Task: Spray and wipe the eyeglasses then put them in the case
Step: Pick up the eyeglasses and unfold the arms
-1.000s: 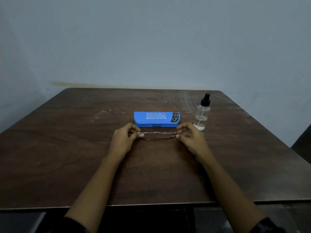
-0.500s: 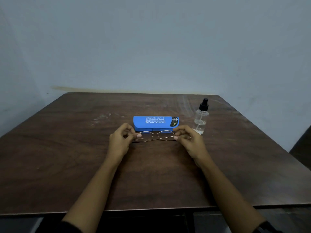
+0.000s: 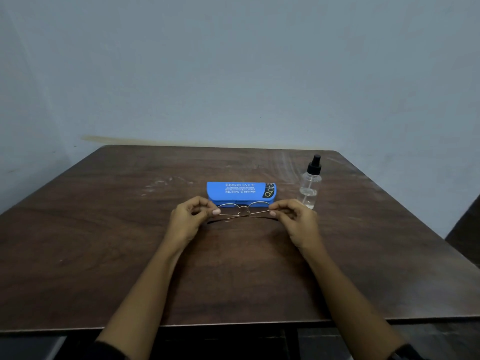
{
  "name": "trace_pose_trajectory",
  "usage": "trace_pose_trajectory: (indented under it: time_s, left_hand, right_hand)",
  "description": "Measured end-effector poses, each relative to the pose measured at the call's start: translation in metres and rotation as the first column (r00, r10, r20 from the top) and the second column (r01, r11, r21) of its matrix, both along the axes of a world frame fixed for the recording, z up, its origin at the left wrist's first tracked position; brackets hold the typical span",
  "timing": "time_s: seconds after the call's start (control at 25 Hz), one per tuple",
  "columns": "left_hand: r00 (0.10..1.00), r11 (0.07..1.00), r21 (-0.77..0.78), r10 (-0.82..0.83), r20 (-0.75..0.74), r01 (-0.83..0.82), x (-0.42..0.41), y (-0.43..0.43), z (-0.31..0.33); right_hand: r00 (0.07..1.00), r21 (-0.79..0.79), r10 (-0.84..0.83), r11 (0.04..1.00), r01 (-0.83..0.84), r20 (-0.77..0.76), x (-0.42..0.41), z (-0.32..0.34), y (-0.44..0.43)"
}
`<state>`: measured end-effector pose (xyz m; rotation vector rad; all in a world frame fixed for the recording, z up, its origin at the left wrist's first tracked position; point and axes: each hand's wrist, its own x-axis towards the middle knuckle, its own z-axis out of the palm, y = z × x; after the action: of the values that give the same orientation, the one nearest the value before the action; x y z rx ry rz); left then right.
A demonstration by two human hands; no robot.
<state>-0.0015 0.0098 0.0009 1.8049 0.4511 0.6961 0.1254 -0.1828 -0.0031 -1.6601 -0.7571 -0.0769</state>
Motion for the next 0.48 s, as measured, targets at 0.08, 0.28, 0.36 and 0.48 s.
trace_pose_trajectory:
  time_s: [0.08,0.28,0.36,0.48]
  left_hand:
    - [0.999,0.999,-0.021,-0.031,0.017,0.031,-0.0002,-0.0006,0.0015]
    - [0.993,0.994,-0.047,-0.094,0.070,0.098,-0.0014,-0.0040,0.0027]
    - [0.992,0.995,-0.023,-0.097,0.079,0.099,-0.0010,-0.0038,0.0014]
    - [0.993,0.997,0.017,-0.081,0.087,0.080,-0.0004,-0.0047,0.0019]
  right_hand:
    - [0.998,-0.028,-0.044,0.999,0.046,0.053,0.0007,-0.0004,0.0005]
    - [0.968,-0.085,-0.131,0.985,0.152,0.214,0.0001,-0.0009,0.0006]
    - [0.953,-0.098,-0.141,0.980,0.172,0.268,-0.0010,-0.0003,0.0008]
    - [0.946,-0.118,-0.129,0.978,0.170,0.297,-0.0023,0.0004,0.0009]
